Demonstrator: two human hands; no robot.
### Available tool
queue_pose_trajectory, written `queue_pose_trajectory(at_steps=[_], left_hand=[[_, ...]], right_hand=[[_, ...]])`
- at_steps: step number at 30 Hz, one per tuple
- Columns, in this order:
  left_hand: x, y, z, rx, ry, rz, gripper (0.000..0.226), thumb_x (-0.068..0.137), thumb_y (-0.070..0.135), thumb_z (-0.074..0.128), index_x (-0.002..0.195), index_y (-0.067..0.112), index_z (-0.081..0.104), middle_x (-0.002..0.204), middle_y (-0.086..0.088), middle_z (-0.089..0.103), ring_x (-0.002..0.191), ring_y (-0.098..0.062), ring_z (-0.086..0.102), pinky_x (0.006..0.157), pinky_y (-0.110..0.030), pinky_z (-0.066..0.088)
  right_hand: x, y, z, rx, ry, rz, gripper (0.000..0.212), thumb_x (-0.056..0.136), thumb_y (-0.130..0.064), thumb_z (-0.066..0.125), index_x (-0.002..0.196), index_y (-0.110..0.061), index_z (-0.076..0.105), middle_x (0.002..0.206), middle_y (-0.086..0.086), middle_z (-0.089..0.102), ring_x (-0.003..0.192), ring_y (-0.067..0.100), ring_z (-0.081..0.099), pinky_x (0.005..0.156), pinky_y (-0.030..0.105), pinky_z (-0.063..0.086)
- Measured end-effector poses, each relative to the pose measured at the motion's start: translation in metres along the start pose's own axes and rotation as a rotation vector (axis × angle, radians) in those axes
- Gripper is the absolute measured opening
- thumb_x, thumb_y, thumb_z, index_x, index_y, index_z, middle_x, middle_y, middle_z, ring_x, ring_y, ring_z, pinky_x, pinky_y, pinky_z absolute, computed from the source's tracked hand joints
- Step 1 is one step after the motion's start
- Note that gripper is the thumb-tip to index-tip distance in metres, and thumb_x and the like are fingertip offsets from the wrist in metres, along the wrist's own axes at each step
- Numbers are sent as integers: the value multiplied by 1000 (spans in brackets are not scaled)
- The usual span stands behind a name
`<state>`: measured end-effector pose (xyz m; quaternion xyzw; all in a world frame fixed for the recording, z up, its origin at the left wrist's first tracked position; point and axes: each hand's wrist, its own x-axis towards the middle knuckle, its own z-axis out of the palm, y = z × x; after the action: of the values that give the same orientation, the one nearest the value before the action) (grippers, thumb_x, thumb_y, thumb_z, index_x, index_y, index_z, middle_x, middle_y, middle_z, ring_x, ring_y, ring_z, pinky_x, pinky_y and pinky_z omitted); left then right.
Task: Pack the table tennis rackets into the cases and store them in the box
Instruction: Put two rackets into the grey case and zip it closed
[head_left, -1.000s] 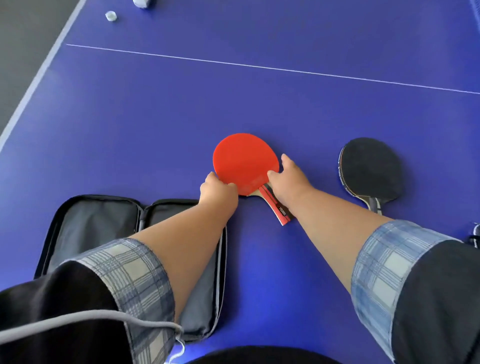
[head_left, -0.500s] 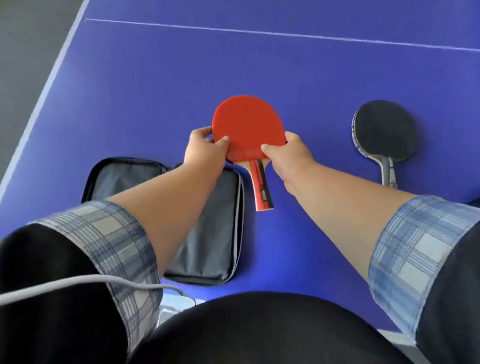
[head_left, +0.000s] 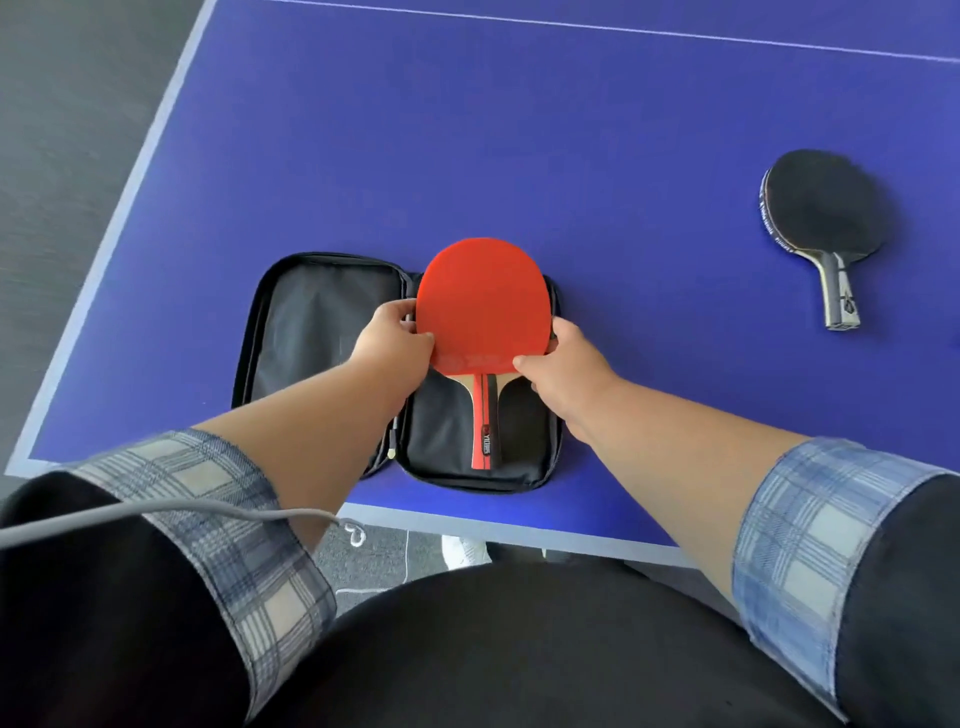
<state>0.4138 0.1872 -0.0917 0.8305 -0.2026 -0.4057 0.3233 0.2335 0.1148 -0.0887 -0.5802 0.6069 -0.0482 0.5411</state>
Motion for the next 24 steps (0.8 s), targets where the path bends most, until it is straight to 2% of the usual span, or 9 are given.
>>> queue_pose_trajectory(at_steps=[3, 5, 7, 11, 15, 17, 19, 21, 24], left_hand=[[-3, -7, 3, 37, -21, -8, 56, 85, 8, 48, 139, 25, 51, 86, 9, 68, 65, -16, 61, 71, -38, 60], [-2, -9, 5, 60, -46, -1, 59, 83, 8, 47, 140, 25, 50, 90, 9, 71, 63, -14, 60, 59, -30, 52], [-1, -8, 6, 118, -72, 2, 59, 81, 8, 47, 137, 26, 51, 98, 7, 72, 65, -15, 60, 53, -23, 43], [0, -7, 8, 250, -88, 3, 53, 74, 8, 45, 122, 22, 62, 102, -3, 71, 65, -20, 60, 49, -23, 39], [1, -4, 10, 340, -60, -45, 34, 75, 13, 51, 106, 8, 63, 105, -16, 66, 60, -21, 54, 47, -23, 37], [2, 1, 12, 375, -45, -80, 34, 76, 16, 53, 107, 3, 60, 111, -18, 63, 64, -24, 56, 50, -25, 40], [3, 8, 15, 430, -40, -134, 41, 81, 17, 56, 118, 0, 52, 122, -18, 57, 84, -31, 62, 64, -33, 49], [2, 14, 20, 508, -35, -186, 46, 88, 18, 58, 127, 0, 42, 131, -19, 48, 105, -35, 60, 80, -39, 49], [0, 21, 25, 542, -5, -244, 51, 88, 16, 61, 131, 2, 38, 134, -19, 44, 113, -36, 57, 89, -40, 48]], right_hand=[[-4, 7, 5, -66, 7, 1, 47, 85, -28, 68, 130, -33, 56, 125, 3, 60, 101, 21, 65, 90, 36, 54], [-5, 10, 5, -114, 15, 2, 48, 85, -29, 68, 131, -31, 56, 128, 3, 58, 102, 22, 64, 92, 37, 54], [-4, 11, 5, -156, 21, 15, 49, 87, -29, 70, 134, -27, 55, 130, 3, 53, 103, 23, 63, 93, 37, 53], [-3, 9, 8, -200, 41, 46, 55, 84, -30, 76, 134, -21, 53, 131, 6, 51, 101, 24, 63, 90, 35, 54], [-5, 1, 10, -226, 58, 93, 65, 83, -33, 78, 138, -15, 48, 132, 6, 47, 95, 22, 57, 77, 31, 47], [-5, -2, 10, -250, 65, 109, 69, 83, -34, 78, 139, -12, 45, 134, 7, 46, 93, 21, 55, 73, 31, 45], [-5, -5, 10, -276, 64, 122, 71, 84, -34, 78, 140, -10, 42, 135, 8, 45, 92, 21, 53, 73, 31, 44], [-5, -8, 9, -304, 57, 135, 73, 84, -35, 77, 142, -9, 41, 136, 9, 44, 93, 21, 51, 74, 31, 45], [-6, -12, 9, -342, 36, 149, 68, 85, -37, 75, 138, -10, 43, 135, 9, 43, 89, 22, 54, 74, 33, 48]])
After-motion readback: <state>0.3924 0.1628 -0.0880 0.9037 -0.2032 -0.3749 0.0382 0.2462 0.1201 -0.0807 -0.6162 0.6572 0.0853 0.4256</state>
